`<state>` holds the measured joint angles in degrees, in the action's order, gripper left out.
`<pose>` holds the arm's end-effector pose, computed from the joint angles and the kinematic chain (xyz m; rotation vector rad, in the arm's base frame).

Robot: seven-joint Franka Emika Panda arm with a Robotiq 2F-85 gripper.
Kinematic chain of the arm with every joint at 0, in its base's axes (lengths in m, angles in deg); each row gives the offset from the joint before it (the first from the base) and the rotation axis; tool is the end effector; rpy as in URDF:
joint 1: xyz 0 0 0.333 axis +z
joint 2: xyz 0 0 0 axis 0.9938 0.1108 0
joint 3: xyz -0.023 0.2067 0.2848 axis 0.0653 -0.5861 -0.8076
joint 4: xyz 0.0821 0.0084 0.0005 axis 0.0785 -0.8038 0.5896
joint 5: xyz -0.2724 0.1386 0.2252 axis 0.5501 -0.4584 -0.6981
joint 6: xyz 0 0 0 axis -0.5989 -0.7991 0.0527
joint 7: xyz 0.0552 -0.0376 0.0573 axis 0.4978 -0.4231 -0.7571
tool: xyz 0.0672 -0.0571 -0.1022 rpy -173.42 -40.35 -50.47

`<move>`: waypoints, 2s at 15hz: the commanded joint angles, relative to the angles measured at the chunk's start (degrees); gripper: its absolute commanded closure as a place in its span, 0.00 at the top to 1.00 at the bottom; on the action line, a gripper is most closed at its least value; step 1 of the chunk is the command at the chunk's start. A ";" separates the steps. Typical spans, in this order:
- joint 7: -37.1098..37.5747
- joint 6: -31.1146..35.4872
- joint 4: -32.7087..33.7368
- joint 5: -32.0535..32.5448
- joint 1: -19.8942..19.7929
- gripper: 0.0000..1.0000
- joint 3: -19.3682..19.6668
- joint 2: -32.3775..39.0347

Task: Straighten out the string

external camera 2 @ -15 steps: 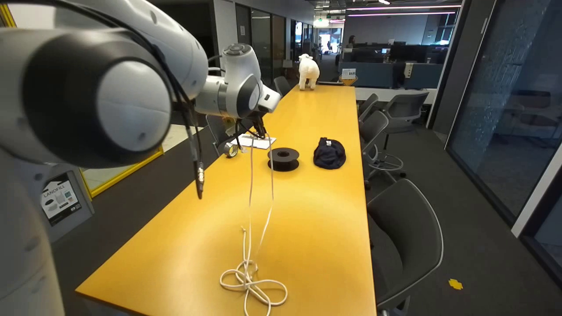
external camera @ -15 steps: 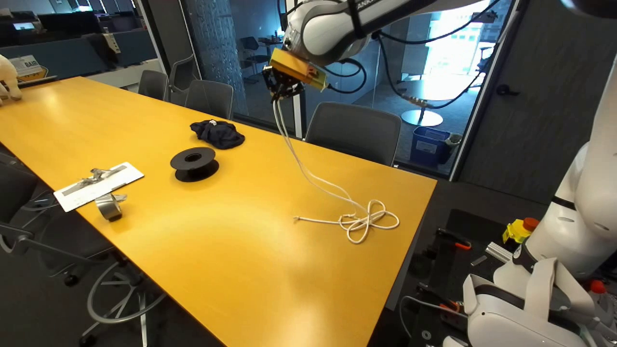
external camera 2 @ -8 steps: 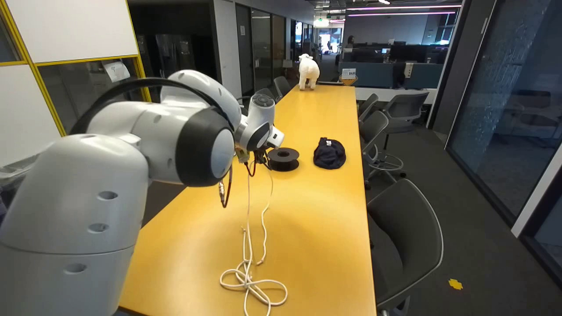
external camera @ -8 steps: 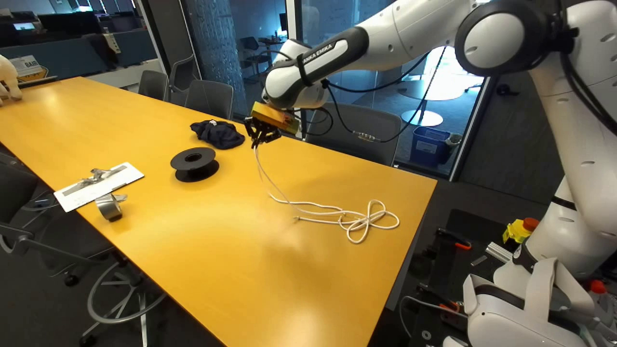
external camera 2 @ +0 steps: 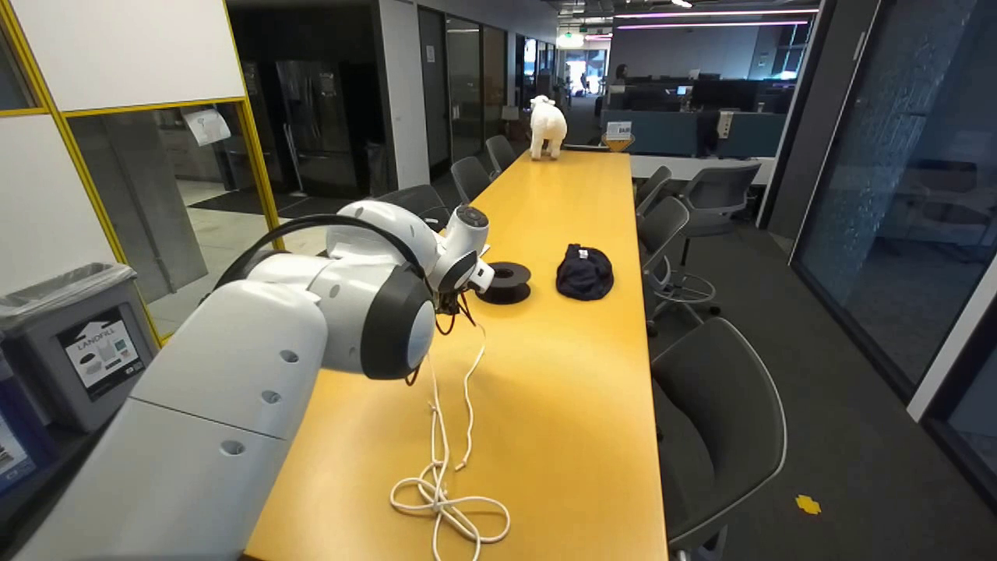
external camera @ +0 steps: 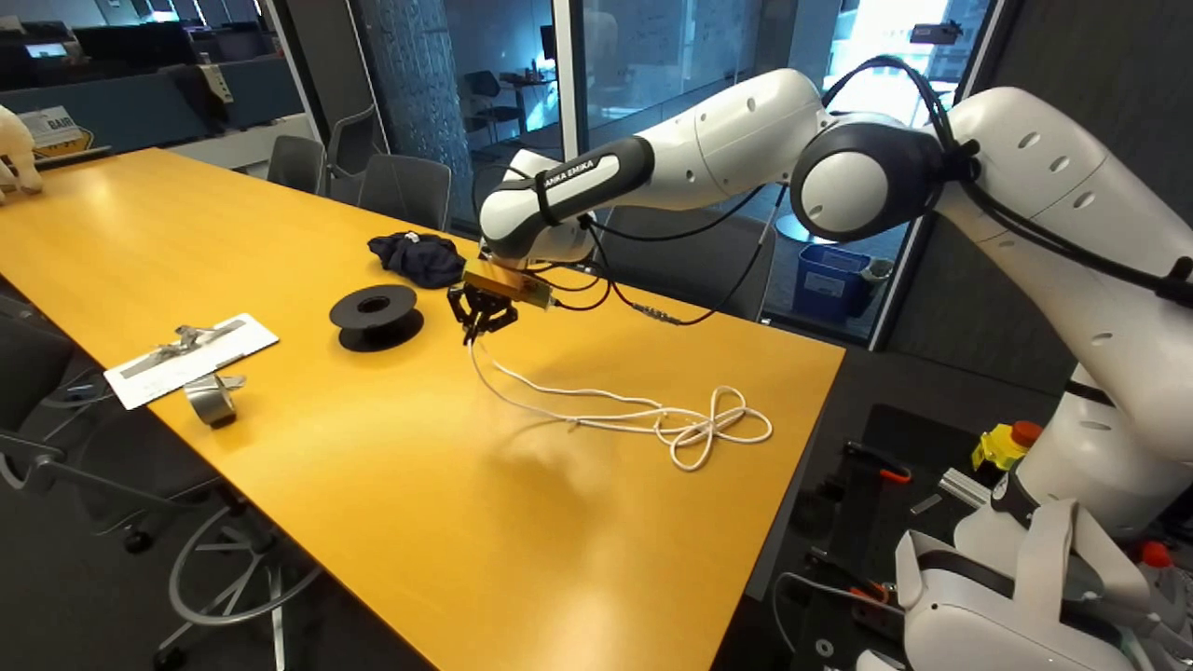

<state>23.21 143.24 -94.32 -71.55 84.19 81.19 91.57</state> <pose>0.8213 0.0924 0.2573 -2.4615 1.0088 -0.2053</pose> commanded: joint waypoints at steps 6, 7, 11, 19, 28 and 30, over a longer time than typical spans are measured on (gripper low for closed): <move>0.81 -11.70 24.81 0.19 5.86 0.01 -0.34 14.62; 0.83 -12.67 26.90 0.37 6.53 0.01 -0.42 16.14; 1.18 -16.88 34.11 0.86 8.85 0.01 -0.48 21.44; -0.01 -22.67 36.46 2.13 9.09 0.36 -0.45 23.41; -6.08 -40.27 33.01 3.13 5.03 1.00 0.71 18.73; -5.36 -41.93 32.33 3.07 3.40 1.00 1.35 17.66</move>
<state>18.26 104.95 -60.87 -69.07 89.37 81.76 111.76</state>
